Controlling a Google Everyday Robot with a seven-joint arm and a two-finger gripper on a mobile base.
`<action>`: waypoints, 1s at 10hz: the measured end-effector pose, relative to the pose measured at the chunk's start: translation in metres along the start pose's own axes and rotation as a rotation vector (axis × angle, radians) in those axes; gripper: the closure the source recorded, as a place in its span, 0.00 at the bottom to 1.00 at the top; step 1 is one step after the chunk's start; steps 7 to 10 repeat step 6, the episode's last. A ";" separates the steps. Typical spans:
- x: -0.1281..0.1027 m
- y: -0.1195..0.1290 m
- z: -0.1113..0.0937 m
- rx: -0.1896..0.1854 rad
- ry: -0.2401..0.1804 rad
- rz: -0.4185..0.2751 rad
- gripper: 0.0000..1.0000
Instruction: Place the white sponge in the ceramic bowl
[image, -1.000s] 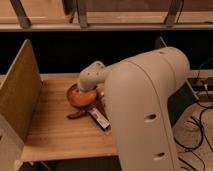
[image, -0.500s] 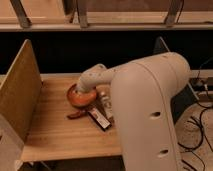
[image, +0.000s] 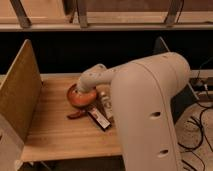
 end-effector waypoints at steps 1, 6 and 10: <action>0.000 0.000 0.000 0.000 0.000 0.000 0.21; 0.000 0.000 0.000 0.000 0.000 0.000 0.20; 0.000 0.000 0.000 0.000 0.000 0.000 0.20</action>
